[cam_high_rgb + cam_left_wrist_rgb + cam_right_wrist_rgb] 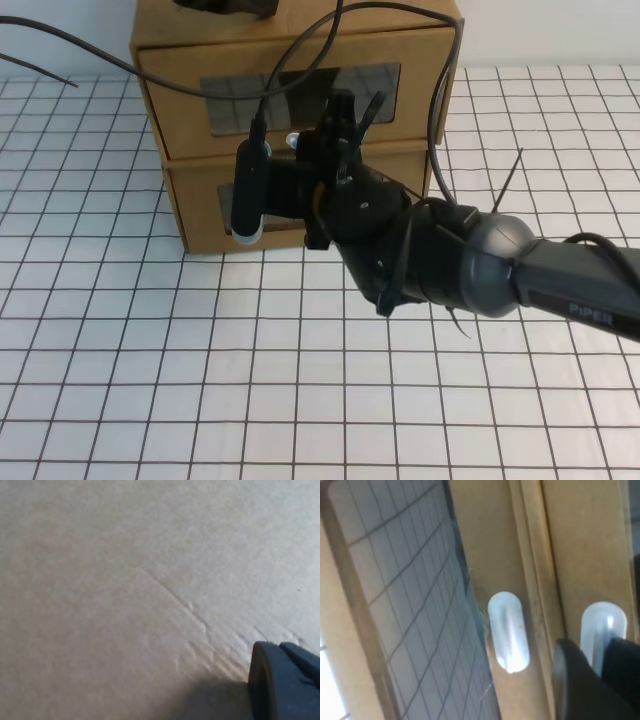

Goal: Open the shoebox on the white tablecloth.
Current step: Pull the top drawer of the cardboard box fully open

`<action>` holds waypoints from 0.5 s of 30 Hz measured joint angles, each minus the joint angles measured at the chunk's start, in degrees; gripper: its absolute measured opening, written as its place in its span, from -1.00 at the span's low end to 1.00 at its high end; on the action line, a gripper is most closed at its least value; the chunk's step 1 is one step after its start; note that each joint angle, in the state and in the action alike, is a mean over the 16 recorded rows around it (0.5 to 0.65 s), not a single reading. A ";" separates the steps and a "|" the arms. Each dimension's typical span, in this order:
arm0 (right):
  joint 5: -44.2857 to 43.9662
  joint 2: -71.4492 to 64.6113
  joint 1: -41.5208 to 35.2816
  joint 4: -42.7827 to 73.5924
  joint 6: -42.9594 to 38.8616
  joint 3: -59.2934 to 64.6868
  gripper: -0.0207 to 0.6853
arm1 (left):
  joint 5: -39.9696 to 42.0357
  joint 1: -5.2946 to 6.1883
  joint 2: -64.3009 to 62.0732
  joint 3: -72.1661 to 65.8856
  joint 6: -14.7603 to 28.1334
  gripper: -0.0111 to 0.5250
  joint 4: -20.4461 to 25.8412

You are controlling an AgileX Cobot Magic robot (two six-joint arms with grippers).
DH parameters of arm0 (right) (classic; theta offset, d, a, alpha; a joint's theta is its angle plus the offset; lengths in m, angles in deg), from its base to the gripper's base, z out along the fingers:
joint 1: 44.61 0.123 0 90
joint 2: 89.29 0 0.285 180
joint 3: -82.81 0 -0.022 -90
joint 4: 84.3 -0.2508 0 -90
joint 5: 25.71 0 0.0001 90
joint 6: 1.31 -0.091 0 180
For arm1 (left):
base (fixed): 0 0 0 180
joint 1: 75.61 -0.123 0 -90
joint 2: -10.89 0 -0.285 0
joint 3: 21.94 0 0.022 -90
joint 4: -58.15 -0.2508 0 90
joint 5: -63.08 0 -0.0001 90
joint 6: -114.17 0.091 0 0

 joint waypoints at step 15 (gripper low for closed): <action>-2.94 0.13 0.92 0.31 1.65 0.54 -0.90 | 0.26 0.00 0.00 0.00 -0.06 -0.97 -0.12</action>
